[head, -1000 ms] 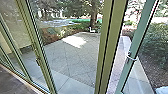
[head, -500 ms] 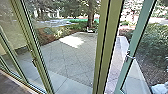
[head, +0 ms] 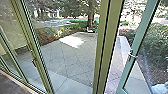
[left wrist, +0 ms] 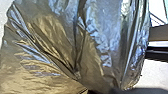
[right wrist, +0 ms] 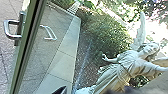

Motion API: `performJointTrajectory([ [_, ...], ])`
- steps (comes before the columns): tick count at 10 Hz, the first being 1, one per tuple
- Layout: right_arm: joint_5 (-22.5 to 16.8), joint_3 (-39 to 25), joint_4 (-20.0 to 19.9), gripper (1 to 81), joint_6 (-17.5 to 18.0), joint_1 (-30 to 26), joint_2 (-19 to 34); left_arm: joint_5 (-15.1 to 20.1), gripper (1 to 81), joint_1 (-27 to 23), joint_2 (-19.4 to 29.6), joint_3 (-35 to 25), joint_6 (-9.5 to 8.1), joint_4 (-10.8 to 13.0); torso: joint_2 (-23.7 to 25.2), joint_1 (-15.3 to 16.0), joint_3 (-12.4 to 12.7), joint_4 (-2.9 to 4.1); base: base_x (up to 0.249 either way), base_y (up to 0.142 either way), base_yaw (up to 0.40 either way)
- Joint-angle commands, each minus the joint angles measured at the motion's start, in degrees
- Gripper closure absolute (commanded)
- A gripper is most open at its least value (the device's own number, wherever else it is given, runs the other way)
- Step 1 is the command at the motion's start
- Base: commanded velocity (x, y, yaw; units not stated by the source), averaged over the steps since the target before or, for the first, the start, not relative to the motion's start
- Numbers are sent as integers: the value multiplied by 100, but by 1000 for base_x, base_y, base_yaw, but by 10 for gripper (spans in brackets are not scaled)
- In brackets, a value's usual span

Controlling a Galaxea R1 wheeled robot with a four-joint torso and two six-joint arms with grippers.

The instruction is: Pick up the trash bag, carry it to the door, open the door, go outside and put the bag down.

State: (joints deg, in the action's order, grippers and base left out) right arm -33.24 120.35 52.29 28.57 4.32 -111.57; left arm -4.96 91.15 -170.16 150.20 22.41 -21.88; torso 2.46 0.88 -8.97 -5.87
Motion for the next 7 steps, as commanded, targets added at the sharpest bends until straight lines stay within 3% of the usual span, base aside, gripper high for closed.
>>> performJointTrajectory([
  [1,-130,620,335,10,-291,-787,53,417,811,-101,-10,-26,18,-27,0,0,0,0,0,0,0],
  [2,-138,647,335,10,-326,-804,53,417,811,-93,-10,-26,9,-27,0,0,0,-133,0,0,0],
  [3,-130,708,335,10,-335,-769,62,417,811,-93,-1,-26,18,-27,0,0,0,-205,0,0,0],
  [5,-86,796,326,10,-344,-725,79,417,811,-93,8,-26,18,-27,0,0,0,-457,0,0,0],
  [6,-42,875,327,10,-344,-690,79,417,811,-93,8,-26,18,-27,0,0,0,-299,0,0,0],
  [7,2,937,326,10,-361,-664,79,417,811,-93,8,-26,9,-27,0,0,0,-406,0,0,0],
])
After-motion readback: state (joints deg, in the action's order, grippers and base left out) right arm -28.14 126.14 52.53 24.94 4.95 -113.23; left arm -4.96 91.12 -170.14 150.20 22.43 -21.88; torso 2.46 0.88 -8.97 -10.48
